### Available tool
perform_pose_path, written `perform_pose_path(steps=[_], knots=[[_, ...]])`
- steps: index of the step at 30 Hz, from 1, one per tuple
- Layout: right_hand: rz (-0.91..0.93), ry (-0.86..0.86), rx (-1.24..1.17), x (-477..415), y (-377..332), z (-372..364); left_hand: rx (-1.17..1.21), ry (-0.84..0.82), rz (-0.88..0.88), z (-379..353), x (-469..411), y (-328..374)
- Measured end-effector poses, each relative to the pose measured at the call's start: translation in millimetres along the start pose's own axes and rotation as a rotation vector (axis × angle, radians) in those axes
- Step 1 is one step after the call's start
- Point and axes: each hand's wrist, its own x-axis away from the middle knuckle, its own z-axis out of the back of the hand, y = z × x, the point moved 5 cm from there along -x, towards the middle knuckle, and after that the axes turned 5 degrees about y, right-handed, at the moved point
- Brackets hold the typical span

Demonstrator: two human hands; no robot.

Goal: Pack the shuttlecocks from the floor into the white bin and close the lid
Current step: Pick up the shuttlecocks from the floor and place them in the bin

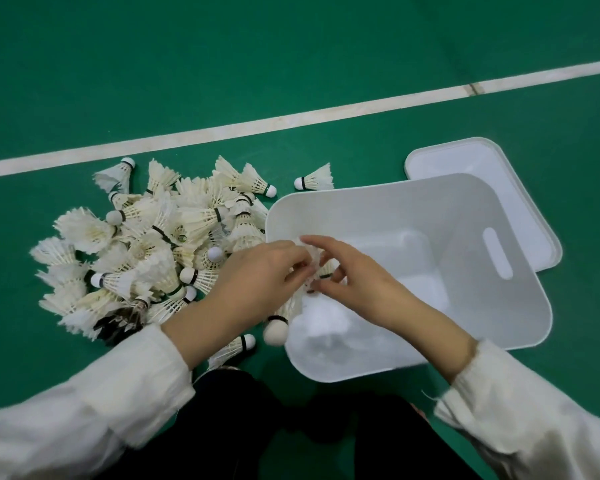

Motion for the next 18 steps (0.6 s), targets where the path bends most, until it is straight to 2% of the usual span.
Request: perform_pose_path(steps=[6,10,14,18], knots=[[0.052,-0.015,0.040,2.4,-5.4,6.2,0.165,0.041,-0.105,1.4,4.2,5.0],[0.060,-0.037,0.100,8.1,-1.0,6.4,0.188,-0.031,-0.134,1.6,10.0,7.7],[-0.057,0.116,0.243,-2.6,24.4,30.5,0.264,-0.033,-0.005,18.3,18.7,-1.7],[-0.137,0.045,0.322,-21.3,35.1,8.8,0.252,0.048,0.053,46.4,30.3,-18.0]])
